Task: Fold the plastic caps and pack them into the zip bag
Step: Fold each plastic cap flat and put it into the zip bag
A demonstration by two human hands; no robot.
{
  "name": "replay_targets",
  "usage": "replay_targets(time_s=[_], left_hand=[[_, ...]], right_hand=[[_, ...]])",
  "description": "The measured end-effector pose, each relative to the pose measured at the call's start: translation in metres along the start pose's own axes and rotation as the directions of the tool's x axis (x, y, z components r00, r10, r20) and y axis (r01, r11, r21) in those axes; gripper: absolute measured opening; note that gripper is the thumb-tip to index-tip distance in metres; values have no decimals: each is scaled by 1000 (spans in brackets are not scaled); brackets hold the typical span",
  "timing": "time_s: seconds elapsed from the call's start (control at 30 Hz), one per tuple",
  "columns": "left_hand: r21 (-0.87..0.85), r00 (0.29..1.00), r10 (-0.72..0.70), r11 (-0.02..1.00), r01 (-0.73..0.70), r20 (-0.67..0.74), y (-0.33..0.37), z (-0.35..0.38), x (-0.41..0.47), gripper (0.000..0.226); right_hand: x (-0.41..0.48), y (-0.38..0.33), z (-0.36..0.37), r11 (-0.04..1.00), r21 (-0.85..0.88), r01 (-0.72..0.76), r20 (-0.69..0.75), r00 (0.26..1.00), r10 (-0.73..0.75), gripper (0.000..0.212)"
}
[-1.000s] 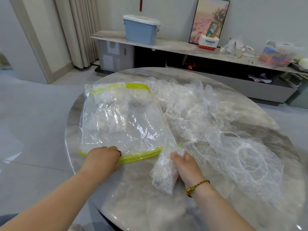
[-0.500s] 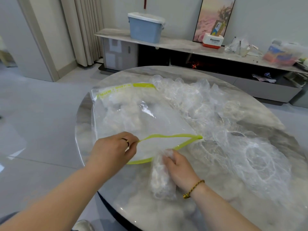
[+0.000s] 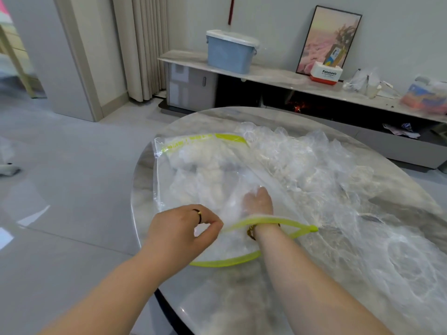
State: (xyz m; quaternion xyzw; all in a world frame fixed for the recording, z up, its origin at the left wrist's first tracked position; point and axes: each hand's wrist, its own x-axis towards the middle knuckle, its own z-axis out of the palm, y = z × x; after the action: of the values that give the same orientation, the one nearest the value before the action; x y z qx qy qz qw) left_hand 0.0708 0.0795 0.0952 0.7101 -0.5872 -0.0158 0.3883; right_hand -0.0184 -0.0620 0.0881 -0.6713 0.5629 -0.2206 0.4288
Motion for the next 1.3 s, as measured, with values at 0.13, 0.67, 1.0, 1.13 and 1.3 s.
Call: replay_targets(time_s=[0.13,0.67,1.0,1.13,1.3], left_hand=[[-125,949,-278,957,261,-151,-27,-1,17,9],[-450,506,-856,412,792,106,-91,33,48,41],[-500,522,-847,409,763,103,-91,32,47,55],[-471,550,-833,465,749,53,-77,29,47,55],[-288,657,-752,642,711,-56,-64,21,43,62]], right_hand=[[21,-4,13,996,-83,43,-20,999,-45,35],[67,13,57,866,-485,126,-126,969,-212,29],[66,-4,80,707,-609,361,114,921,-373,49],[50,21,57,659,-668,346,152,930,-333,54],[-9,58,12,625,-586,516,293,854,-430,56]])
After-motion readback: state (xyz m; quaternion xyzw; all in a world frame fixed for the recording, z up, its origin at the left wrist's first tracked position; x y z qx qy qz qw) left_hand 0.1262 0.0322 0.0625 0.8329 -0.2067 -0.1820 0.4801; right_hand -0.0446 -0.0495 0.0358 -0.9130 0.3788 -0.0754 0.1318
